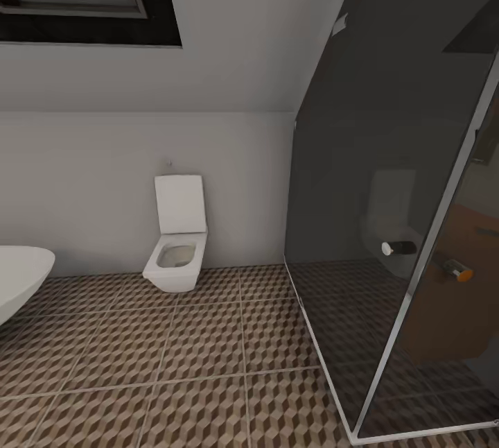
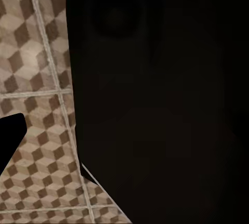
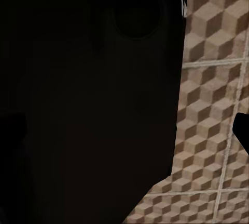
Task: Take the four mousetraps from the cabinet in the bathroom and place them on the bathroom floor. Make sure all four end up on the same floor surface, and ensure that at least two of them are either under or directly next to the same bathroom sink.
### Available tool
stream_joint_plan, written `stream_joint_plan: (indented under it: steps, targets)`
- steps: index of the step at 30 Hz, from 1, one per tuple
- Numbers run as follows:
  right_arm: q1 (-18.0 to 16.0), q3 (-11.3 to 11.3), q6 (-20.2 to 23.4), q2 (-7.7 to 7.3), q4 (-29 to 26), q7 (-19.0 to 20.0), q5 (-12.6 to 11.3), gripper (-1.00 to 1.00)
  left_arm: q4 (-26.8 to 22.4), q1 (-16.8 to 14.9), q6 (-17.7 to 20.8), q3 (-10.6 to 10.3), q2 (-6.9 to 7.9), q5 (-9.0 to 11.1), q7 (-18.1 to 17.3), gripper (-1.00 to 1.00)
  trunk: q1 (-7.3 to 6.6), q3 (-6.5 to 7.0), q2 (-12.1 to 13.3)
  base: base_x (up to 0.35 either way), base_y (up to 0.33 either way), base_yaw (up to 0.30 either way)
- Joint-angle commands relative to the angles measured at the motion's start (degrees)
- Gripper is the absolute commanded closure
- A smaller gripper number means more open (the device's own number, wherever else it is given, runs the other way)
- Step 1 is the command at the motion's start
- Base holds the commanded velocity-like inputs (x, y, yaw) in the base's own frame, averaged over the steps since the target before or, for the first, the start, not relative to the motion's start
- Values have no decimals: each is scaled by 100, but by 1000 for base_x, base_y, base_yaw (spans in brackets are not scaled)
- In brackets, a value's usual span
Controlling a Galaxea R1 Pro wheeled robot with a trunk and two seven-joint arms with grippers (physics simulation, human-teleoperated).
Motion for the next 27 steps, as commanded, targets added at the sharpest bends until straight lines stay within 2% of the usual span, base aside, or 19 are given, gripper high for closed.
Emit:
stream_joint_plan:
  steps: [1, 27]
  targets:
    - [-9, 9, -26, 0, 0, -9, -9, -100, -33, -8, -33, 27, 16, -9, 0, -100, 0, -3, -3, 0, 0, 0]
    - [-9, 1, -35, -9, 0, -9, -10, -100, -146, -8, -40, 51, -19, -9, 0, -100, 0, -3, -3, 0, 0, -1]
